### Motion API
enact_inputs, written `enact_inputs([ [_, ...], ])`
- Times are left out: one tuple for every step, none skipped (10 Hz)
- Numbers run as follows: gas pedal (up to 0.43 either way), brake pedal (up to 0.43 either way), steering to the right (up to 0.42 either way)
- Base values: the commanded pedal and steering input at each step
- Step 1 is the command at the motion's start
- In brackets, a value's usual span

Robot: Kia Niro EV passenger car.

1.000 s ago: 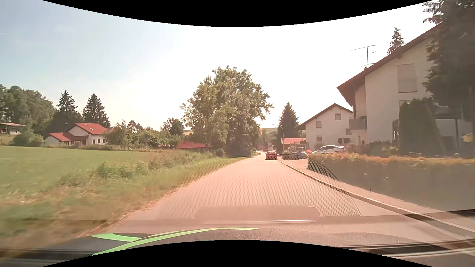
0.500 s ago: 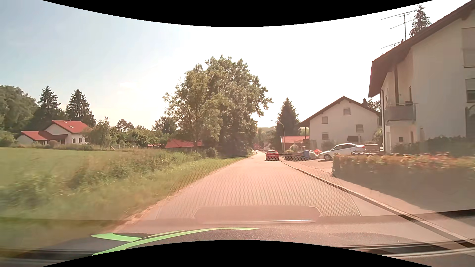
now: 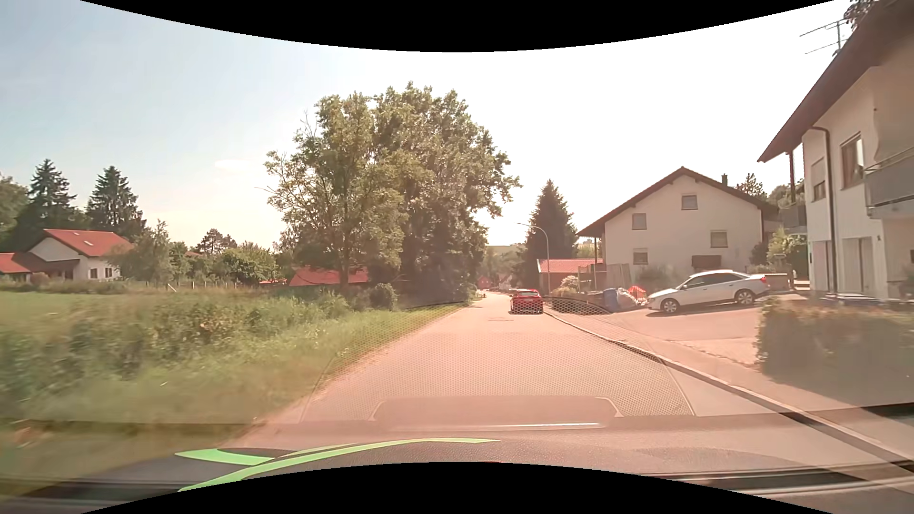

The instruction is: Follow the waypoints while adhering to traffic rules and regulations

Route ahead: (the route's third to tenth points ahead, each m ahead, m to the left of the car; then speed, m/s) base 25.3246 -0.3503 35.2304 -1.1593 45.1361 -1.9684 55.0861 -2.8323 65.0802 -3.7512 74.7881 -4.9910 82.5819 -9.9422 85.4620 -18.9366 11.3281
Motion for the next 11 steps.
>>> enact_inputs([
  [0.000, 0.091, 0.019],
  [0.000, 0.098, 0.019],
  [0.000, 0.091, 0.017],
  [0.000, 0.098, 0.015],
  [0.000, 0.098, 0.015],
  [0.000, 0.104, 0.015],
  [0.000, 0.104, 0.015],
  [0.000, 0.104, 0.015],
  [0.000, 0.110, 0.015],
  [0.000, 0.110, 0.015],
  [0.000, 0.110, 0.015],
])
